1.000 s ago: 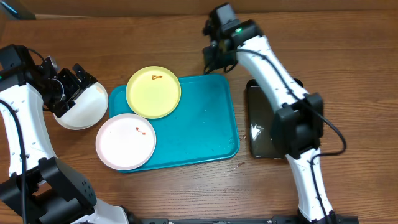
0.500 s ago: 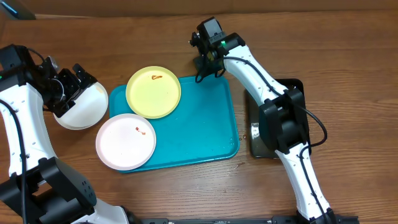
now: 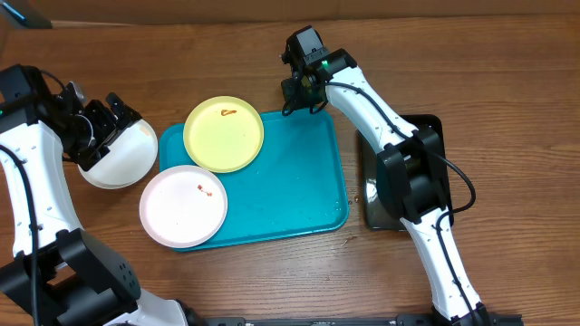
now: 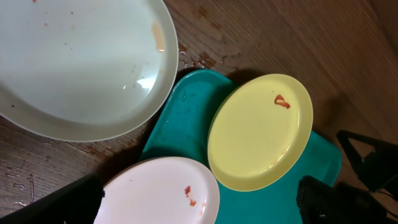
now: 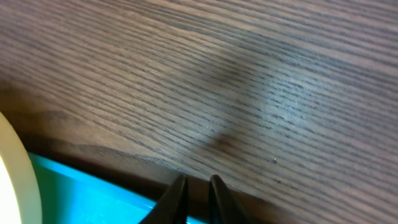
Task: Clean dirty plates on tray and stack at the side
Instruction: 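Lower the right gripper to the blue tray's top right edge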
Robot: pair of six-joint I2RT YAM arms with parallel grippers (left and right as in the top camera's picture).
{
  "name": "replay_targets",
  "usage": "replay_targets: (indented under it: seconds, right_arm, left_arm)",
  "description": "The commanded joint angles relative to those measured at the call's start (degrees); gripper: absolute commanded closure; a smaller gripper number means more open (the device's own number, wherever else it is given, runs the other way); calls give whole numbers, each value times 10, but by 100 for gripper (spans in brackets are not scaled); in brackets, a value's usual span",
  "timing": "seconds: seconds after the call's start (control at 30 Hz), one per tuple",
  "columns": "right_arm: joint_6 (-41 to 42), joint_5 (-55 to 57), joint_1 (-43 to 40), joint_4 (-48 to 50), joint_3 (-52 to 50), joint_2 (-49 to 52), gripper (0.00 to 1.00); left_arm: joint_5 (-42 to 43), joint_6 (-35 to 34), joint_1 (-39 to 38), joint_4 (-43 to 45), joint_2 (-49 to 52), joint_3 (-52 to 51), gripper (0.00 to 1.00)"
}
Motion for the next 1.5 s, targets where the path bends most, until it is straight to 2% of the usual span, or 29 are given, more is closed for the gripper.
replay_targets:
  seconds: [0.0,0.2,0.6,0.67,0.9,1.03,1.3,1.47]
  right_arm:
    - [7,3,-5,0,6,5,90]
    - [37,3,-5,0,6,5,92]
    - [44,4,-5,-15,6,6,92]
    - [68,5,-5,-2,6,7,96]
    - [163,5,1,31,6,24,96]
    - [170,11,14,34,5,39,96]
    - [171,121,19,-38,5,39,96]
    - [172,141,7,-86,6,39,96]
  left_arm:
    - [-1,13,0,-1,-8,10,0]
    - [-1,13,0,-1,-8,10,0]
    - [-2,13,0,-1,-8,10,0]
    - [-2,13,0,-1,-8,10,0]
    - [-2,13,0,-1,-8,10,0]
    - [-1,13,0,-1,-8,10,0]
    - [-1,13,0,-1,-8,10,0]
    - [-1,13,0,-1,-8,10,0]
